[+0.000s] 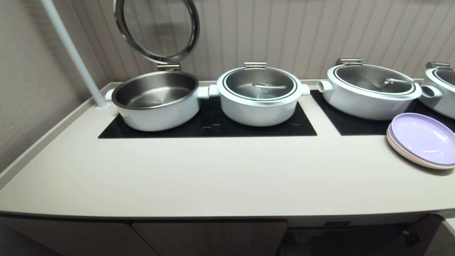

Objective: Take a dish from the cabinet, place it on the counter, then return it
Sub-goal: Put it back into the cabinet

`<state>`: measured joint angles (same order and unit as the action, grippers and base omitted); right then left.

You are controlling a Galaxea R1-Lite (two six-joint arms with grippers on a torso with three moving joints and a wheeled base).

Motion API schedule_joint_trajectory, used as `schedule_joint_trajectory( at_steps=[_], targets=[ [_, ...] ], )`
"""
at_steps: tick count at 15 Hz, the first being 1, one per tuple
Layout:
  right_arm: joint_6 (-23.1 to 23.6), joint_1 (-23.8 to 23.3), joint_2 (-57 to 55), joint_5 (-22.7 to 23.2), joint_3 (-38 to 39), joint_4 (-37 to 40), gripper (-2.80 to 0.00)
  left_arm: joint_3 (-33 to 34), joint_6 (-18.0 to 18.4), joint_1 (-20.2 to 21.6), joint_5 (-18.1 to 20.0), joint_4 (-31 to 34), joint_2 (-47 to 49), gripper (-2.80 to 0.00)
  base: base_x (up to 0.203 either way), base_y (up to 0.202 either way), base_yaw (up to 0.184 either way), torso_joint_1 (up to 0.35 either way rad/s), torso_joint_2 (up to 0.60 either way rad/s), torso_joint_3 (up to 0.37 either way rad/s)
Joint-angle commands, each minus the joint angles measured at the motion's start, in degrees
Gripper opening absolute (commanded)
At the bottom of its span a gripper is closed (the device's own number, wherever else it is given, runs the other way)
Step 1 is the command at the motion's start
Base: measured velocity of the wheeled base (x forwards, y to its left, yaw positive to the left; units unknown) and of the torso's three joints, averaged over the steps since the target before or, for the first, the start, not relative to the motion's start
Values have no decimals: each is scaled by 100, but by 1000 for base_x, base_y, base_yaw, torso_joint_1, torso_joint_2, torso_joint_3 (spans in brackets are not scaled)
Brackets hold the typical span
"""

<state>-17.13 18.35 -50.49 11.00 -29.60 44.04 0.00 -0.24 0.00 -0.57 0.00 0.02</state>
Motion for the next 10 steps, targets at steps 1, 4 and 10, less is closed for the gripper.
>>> schedule_joint_trajectory(
  at_steps=[1, 4, 10],
  targets=[
    [-75, 11, 4, -1, -2, 25, -280, 0, -2, 0, -4, 0, -2, -280, 0, 0, 0, 0, 0, 0],
    [-80, 8, 13, -10, -2, 25, -280, 0, -2, 0, -4, 0, -2, -280, 0, 0, 0, 0, 0, 0],
    [-89, 2, 13, -10, -20, 16, -280, 0, -2, 0, -4, 0, -2, -280, 0, 0, 0, 0, 0, 0]
  ],
)
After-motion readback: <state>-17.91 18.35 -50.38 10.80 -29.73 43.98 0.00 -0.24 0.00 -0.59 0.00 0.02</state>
